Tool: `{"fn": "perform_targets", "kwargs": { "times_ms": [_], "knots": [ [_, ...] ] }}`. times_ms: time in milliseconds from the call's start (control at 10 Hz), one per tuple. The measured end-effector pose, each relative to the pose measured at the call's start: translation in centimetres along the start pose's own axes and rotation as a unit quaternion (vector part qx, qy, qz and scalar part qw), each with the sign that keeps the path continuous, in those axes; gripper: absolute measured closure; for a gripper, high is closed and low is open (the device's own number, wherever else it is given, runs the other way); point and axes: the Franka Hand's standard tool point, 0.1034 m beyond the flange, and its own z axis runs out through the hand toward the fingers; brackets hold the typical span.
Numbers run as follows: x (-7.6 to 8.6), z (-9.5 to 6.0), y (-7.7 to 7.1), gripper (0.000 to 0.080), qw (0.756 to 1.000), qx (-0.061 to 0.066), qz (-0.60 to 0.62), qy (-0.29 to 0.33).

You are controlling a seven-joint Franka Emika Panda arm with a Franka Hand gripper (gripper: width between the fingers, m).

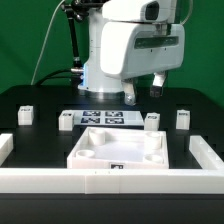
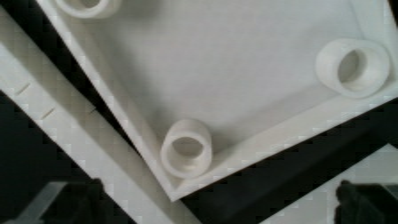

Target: Assemble one leg

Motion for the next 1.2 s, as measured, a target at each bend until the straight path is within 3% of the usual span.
{"fn": "perform_targets", "kwargs": {
  "times_ms": [500, 700, 800, 1000, 1100, 1200],
  "knots": [
    [0.0, 0.1, 0.0, 0.0150, 1.000, 0.000, -0.002, -0.001],
    [-0.2, 0.2, -0.4, 0.0150, 0.998, 0.005, -0.059, -0.006],
    [-0.3, 0.7, -1.1, 0.0150, 0.995, 0.011, -0.101, -0.009],
    [-1.0, 2.6, -2.5, 0.0150, 0.981, 0.040, -0.188, -0.027],
    [-1.7, 3.2, -3.2, 0.0150, 0.980, 0.048, -0.188, -0.032],
    [-1.7, 3.2, -3.2, 0.0150, 0.980, 0.048, -0.188, -0.032]
  ]
}}
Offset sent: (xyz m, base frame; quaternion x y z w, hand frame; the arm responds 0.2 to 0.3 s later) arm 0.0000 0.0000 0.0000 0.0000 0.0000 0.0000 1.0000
